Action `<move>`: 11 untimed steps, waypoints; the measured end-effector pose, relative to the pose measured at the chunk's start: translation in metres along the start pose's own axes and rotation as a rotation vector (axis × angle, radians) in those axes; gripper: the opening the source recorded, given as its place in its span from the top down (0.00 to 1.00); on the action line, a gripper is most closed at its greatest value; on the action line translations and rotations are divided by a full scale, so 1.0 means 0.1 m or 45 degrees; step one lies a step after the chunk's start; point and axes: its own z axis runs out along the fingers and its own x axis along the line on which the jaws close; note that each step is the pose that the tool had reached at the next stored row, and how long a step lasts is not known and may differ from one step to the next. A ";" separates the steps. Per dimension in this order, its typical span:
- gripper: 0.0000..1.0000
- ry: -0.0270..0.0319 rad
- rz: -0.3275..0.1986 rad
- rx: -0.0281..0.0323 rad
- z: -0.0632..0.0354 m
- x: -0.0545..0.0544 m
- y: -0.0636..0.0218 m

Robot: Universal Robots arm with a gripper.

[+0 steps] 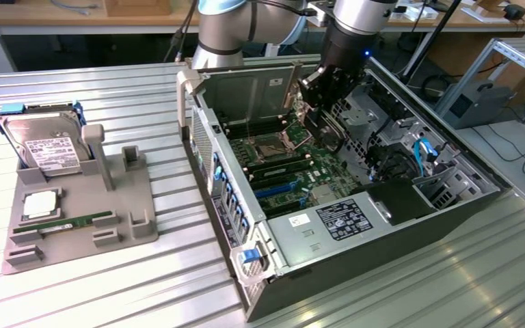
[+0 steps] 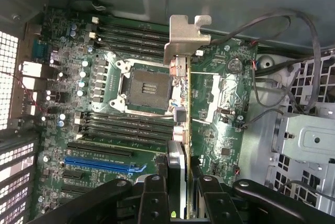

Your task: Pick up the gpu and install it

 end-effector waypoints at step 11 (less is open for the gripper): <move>0.73 0.0049 -0.148 -0.0033 0.001 0.00 0.000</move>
